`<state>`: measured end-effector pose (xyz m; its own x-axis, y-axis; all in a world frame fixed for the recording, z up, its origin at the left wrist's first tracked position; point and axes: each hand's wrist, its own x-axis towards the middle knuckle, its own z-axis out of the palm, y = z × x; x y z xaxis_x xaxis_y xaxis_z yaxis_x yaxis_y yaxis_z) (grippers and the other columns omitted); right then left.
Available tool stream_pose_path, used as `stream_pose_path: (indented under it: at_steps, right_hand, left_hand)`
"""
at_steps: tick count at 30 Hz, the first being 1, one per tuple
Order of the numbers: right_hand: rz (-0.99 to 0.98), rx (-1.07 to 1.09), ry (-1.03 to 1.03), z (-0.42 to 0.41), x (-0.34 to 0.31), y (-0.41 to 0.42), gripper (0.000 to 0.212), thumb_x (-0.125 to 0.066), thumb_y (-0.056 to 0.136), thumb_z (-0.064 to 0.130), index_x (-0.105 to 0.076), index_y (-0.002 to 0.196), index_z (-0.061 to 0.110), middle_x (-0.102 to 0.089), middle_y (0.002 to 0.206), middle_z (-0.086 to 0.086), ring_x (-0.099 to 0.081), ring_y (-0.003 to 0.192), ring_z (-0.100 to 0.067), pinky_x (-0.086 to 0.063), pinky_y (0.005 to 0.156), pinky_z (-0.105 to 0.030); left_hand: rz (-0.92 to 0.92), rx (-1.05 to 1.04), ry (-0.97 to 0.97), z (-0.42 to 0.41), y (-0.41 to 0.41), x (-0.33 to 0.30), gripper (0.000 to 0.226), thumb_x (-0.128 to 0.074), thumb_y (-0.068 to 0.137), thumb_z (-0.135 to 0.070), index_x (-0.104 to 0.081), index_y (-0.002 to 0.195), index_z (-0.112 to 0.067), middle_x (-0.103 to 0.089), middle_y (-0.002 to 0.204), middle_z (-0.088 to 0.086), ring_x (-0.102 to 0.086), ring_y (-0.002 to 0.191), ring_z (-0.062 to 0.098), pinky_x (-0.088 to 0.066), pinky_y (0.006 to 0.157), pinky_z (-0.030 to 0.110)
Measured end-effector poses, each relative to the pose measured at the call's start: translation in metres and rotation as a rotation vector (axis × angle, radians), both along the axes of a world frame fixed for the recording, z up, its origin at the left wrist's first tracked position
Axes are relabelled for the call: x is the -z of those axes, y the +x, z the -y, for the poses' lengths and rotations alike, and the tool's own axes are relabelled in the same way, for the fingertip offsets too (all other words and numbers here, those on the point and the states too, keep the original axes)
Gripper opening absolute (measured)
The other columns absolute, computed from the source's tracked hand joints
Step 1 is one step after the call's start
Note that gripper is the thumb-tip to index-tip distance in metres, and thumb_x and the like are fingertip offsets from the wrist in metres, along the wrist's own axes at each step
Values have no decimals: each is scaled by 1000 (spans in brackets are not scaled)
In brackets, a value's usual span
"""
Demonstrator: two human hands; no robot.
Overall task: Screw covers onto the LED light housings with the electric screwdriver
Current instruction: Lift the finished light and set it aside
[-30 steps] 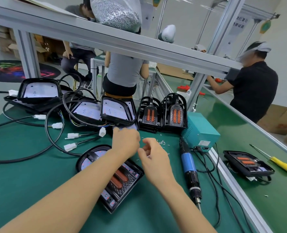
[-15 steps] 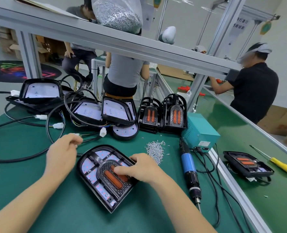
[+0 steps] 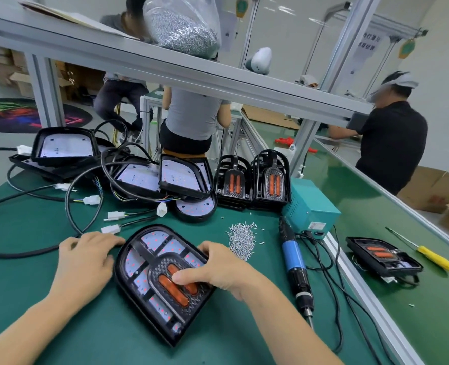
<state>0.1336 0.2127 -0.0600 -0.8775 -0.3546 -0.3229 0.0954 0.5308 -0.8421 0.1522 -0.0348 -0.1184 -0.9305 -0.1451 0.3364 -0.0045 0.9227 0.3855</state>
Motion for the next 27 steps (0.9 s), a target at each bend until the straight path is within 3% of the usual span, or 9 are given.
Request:
stream_pose_path:
  at_steps: [4, 9, 13, 16, 18, 21, 24, 26, 27]
  right_hand:
    - [-17, 2, -79, -10, -1, 1, 50, -89, 53, 27, -59, 92, 17, -65, 88, 2, -61, 78, -12, -50, 81, -31]
    - [-3, -38, -269, -37, -7, -3, 52, -86, 55, 18, -69, 104, 12, -74, 101, -4, -69, 88, -15, -54, 85, -30]
    - [72, -57, -461, -57, -13, -6, 42, -86, 52, 19, -77, 91, 8, -74, 90, -14, -71, 73, -21, -58, 68, -29]
    - [55, -84, -591, -66, -21, -5, 22, -84, 54, 23, -76, 72, 14, -69, 65, -5, -65, 52, -14, -51, 53, -21]
    - [-14, -62, -643, -72, -23, -5, 34, -90, 49, 39, -69, 64, 16, -59, 55, -9, -54, 44, -19, -42, 52, -24]
    - [-14, -1, -794, -82, -27, -6, 59, -95, 44, 42, -72, 81, 4, -59, 75, -30, -58, 65, -36, -55, 66, -35]
    - [28, 17, -941, -87, -35, -3, 59, -98, 43, 36, -79, 90, 5, -75, 87, -15, -74, 77, -26, -60, 69, -33]
    - [27, 57, -969, -86, -40, -2, 60, -99, 42, 36, -80, 93, 8, -76, 92, -10, -75, 82, -21, -60, 71, -32]
    - [23, 73, -961, -85, -41, -1, 61, -99, 43, 36, -80, 94, 8, -76, 94, -10, -75, 84, -21, -60, 73, -33]
  left_hand:
    - [-20, 40, 37, 1, -1, -3, 42, -62, 71, -1, -69, 107, -19, -66, 111, -4, -52, 117, 24, -23, 97, 39]
    - [-37, 106, 62, 5, -2, -1, 66, -69, 69, 1, -54, 131, -18, -53, 133, -3, -40, 129, 21, -21, 105, 35]
    - [-24, 109, 43, 8, -8, 0, 59, -64, 80, -10, -49, 136, -23, -50, 134, -5, -35, 132, 17, -17, 108, 34]
    - [3, 90, -60, 11, -12, -4, 44, -59, 86, -20, -54, 129, -28, -56, 123, -9, -35, 129, 14, -13, 109, 35]
    - [38, 102, -186, 15, -15, -10, 28, -54, 90, -29, -61, 116, -33, -58, 115, -14, -37, 126, 13, -10, 109, 36]
    - [110, 173, -292, 24, -19, -15, 20, -51, 88, -38, -64, 103, -36, -55, 105, -18, -36, 124, 9, -6, 109, 35]
    - [56, 230, -361, 36, -17, -15, 24, -42, 88, -40, -64, 94, -30, -53, 98, -16, -40, 122, 10, -8, 111, 39]
    - [-40, 244, -289, 46, -15, -14, 29, -39, 93, -38, -62, 87, -24, -57, 92, -13, -48, 117, 13, -12, 111, 44]
    - [-49, 255, -218, 51, -13, -14, 20, -44, 94, -37, -59, 87, -25, -56, 92, -14, -48, 115, 10, -9, 113, 43]
